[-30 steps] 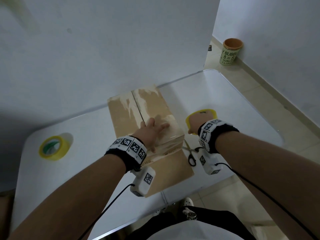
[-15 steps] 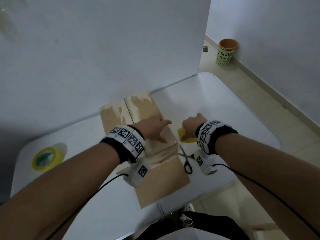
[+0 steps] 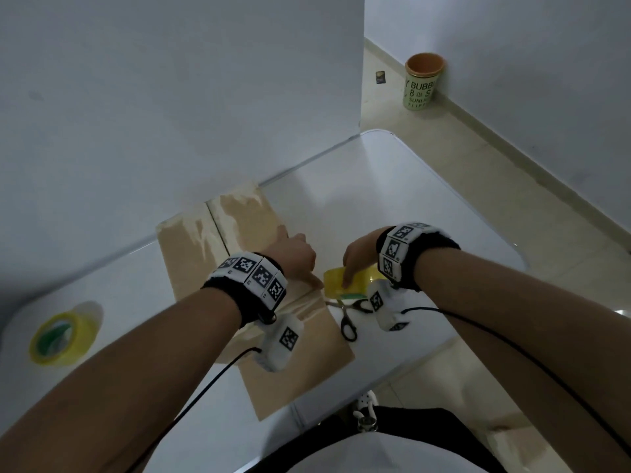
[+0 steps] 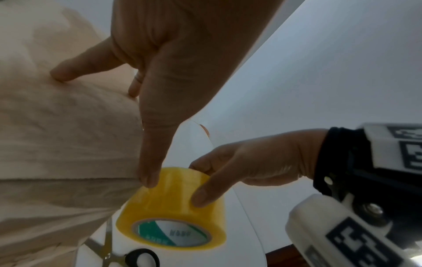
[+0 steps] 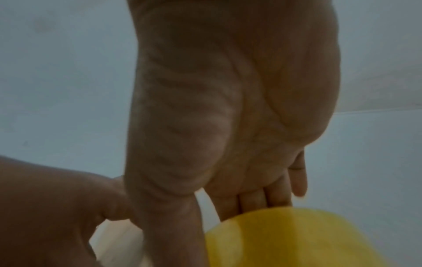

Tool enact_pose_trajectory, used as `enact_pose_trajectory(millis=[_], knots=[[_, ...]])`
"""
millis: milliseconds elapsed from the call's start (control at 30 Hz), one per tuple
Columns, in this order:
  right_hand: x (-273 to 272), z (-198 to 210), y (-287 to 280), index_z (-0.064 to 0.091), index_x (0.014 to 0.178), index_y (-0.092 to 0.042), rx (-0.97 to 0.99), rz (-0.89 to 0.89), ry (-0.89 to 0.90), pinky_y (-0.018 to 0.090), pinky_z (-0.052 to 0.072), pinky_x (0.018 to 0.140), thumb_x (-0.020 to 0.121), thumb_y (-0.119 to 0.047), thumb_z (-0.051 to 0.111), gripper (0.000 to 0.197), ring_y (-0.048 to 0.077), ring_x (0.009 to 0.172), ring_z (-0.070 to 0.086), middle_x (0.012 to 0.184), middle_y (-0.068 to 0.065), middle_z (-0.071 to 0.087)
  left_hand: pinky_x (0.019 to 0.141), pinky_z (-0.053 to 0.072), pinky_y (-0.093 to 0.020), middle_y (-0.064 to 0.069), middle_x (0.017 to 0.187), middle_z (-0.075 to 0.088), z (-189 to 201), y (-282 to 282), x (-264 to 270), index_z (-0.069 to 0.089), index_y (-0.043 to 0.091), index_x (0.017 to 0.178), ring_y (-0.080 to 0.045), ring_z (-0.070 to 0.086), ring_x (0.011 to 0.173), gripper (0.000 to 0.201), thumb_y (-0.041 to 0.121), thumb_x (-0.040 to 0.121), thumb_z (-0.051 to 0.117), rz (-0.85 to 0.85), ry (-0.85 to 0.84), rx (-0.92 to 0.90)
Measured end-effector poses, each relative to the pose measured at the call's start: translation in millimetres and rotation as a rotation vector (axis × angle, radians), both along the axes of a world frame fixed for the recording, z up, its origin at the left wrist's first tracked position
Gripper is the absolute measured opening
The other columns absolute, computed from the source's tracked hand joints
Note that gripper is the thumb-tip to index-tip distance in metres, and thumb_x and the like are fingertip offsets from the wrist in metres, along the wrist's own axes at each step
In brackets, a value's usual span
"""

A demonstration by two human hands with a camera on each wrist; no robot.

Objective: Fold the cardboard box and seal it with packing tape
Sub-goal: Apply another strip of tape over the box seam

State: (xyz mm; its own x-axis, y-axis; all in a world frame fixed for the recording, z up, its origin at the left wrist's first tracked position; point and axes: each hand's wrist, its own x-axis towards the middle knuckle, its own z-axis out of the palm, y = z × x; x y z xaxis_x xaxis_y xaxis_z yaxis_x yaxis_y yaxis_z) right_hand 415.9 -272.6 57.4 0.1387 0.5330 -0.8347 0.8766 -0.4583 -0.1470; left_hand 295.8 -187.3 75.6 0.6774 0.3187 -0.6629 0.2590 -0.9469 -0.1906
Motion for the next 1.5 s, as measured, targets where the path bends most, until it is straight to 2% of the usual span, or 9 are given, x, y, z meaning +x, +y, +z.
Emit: enact_pose_trajectory(millis=[100,300,667,833,1100,1167,1267,1367,1500], knots=[[7.7,7.3,-1.2,0.05,0.135,-0.009,0.028,0.058,0.008,0.038,0.043,0.098,0.085,-0.052,0.062,0.068,0.026,0.121,0.052,0.137,0.007,0.053,0.101,0.02,-0.045,-0.005,0.116,0.06,0.3,0.3,1.0,0.068,0.02,0.112,-0.024,0.04,0.112,0.059,0.069,0.084,0.05,0.003,-0.008,-0.018],[8.2,16.2,4.3,0.06,0.088,-0.008,0.245,0.187,-0.13,0.026,0.039,0.055,0.081,-0.047,0.07,0.041,0.019,0.064,0.05,0.075,0.003,0.054,0.102,0.019,-0.044,-0.006,0.116,0.06,1.6,-2.1,-0.9,0.067,0.018,0.114,-0.026,0.039,0.113,0.059,0.066,0.085,0.052,0.024,-0.038,-0.052],[5.7,6.1,-0.5,0.064,0.112,-0.016,0.454,0.186,-0.326,0.035,0.04,0.094,0.084,-0.047,0.066,0.042,0.026,0.104,0.06,0.109,0.006,0.065,0.084,0.044,-0.033,-0.013,0.12,0.059,-1.8,9.8,9.8,0.063,0.005,0.117,-0.02,0.043,0.091,0.065,0.061,0.087,0.054,0.106,0.014,-0.171],[4.2,10.1,-1.1,0.064,0.107,-0.017,0.509,0.183,-0.346,0.031,0.036,0.091,0.086,-0.041,0.062,0.032,0.023,0.107,0.056,0.108,0.004,0.064,0.093,0.046,-0.037,-0.008,0.13,0.043,-0.1,21.0,36.0,0.042,0.016,0.137,-0.027,0.054,0.111,0.076,0.051,0.077,0.073,0.139,-0.26,-0.329],[7.2,5.8,-10.7,0.065,0.1,-0.02,0.537,0.168,-0.358,0.029,0.031,0.076,0.087,-0.034,0.056,0.021,0.021,0.096,0.053,0.096,0.0,0.065,0.076,0.053,-0.029,-0.007,0.099,0.068,-15.9,16.0,54.6,0.063,0.012,0.112,-0.02,0.064,0.083,0.045,0.043,0.081,0.073,0.246,-0.072,-0.607],[13.4,3.2,-19.6,0.06,0.088,-0.02,0.536,0.015,-0.211,0.032,0.035,0.075,0.085,-0.033,0.059,0.013,0.018,0.082,0.05,0.084,-0.002,0.06,0.079,0.056,-0.03,-0.006,0.098,0.068,-18.7,17.5,53.2,0.064,0.011,0.113,-0.021,0.067,0.086,0.043,0.041,0.083,0.071,0.334,-0.084,-0.696],[31.9,-0.1,-39.7,0.061,0.113,-0.018,0.695,-0.522,0.114,0.033,0.045,0.089,0.087,-0.024,0.062,0.027,0.017,0.101,0.054,0.109,0.0,0.059,0.081,0.059,-0.035,-0.009,0.093,0.069,-23.9,22.2,49.0,0.067,0.007,0.104,-0.026,0.071,0.087,0.033,0.033,0.084,0.072,0.436,-0.146,-0.754],[40.3,-14.2,-60.5,0.065,0.104,-0.012,0.944,-0.997,0.003,0.025,0.041,0.084,0.083,-0.002,0.052,0.027,0.023,0.105,0.057,0.112,0.008,0.063,0.083,0.059,-0.036,-0.012,0.099,0.069,-30.9,22.8,47.0,0.067,0.008,0.104,-0.026,0.07,0.087,0.031,0.029,0.082,0.075,0.48,-0.168,-0.811],[20.9,-54.1,-82.8,0.069,0.098,-0.009,0.651,-0.972,-0.049,0.029,0.047,0.087,0.085,0.001,0.044,0.029,0.027,0.105,0.06,0.11,0.011,0.067,0.079,0.056,-0.028,-0.012,0.1,0.065,-31.2,21.4,44.7,0.067,0.007,0.111,-0.02,0.063,0.084,0.035,0.023,0.081,0.076,0.534,-0.205,-0.932]])
